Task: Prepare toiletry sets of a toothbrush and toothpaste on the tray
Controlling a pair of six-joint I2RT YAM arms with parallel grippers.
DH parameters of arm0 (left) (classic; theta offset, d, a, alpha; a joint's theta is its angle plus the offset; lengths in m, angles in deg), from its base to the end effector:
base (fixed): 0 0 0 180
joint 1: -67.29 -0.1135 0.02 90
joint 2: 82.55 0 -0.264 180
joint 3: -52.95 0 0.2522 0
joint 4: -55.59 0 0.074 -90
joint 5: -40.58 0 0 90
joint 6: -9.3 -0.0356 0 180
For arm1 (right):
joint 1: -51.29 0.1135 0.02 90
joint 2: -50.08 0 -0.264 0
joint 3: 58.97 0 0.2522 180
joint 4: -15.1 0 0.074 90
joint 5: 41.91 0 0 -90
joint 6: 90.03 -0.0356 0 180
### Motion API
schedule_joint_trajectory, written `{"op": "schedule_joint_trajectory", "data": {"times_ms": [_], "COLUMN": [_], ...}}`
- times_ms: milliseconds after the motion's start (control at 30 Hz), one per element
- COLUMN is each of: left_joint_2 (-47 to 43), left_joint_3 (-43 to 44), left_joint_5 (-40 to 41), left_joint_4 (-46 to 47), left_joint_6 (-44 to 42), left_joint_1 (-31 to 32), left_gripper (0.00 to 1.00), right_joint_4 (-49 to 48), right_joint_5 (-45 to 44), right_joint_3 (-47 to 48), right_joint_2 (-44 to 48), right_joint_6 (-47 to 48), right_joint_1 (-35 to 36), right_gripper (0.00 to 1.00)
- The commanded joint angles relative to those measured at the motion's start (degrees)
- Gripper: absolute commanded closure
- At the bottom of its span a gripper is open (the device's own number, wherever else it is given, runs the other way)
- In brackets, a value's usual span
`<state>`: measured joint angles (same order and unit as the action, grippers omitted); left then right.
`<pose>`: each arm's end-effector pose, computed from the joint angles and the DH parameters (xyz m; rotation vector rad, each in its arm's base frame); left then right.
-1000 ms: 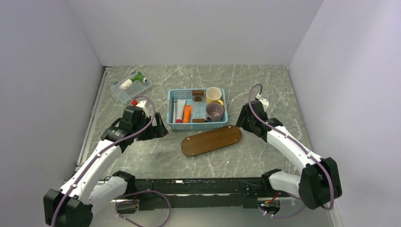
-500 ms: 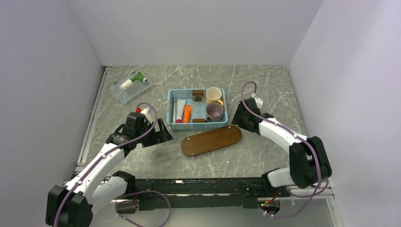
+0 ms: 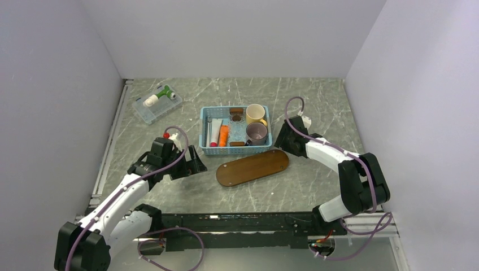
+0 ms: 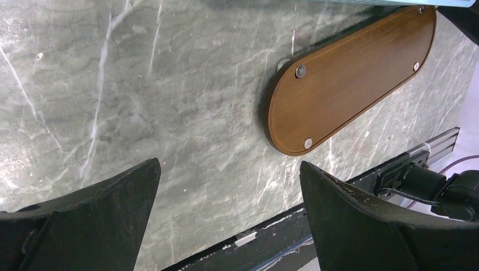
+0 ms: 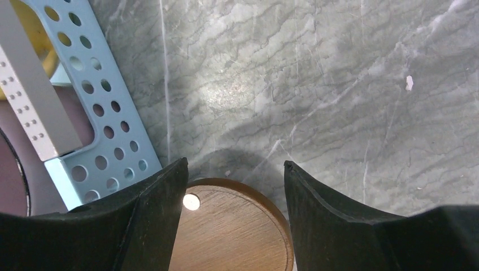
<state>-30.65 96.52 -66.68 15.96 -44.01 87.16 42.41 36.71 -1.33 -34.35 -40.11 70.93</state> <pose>0.1647 -0.0708 0.2045 -0.2230 2.5124 -0.7950 0.2692 0.0886 0.1744 0.5223 2.4429 0.1870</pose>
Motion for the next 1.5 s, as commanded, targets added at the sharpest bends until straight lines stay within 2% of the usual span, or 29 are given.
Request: {"op": "schedule_joint_trajectory", "data": {"times_ms": [0, 633, 1000, 1467], "left_joint_2": [-1.92, -2.72, -2.09, 1.03], "left_joint_3": [-1.12, -1.83, -1.29, -2.10], "left_joint_5": [-1.29, 0.04, 1.68, 3.96], "left_joint_4": [2.16, 1.31, 0.49, 2.68], "left_joint_6": [0.04, 0.00, 0.65, 1.28], "left_joint_1": [0.14, 0.12, 0.07, 0.07], "left_gripper": [0.01, 0.01, 0.01, 0.01], "right_joint_4": [-4.41, -6.07, -2.87, -3.09], "right_joint_5": [0.50, 2.75, 1.68, 1.02], "right_joint_3": [-0.15, -7.20, -9.16, -11.11], "right_joint_2": [0.22, 4.37, 10.47, 10.33], "right_joint_6": [-1.51, -3.28, -7.83, -12.01], "right_joint_1": [-0.23, 2.04, 7.15, 13.34], "right_gripper": [0.35, 0.37, 0.37, 0.36]}}
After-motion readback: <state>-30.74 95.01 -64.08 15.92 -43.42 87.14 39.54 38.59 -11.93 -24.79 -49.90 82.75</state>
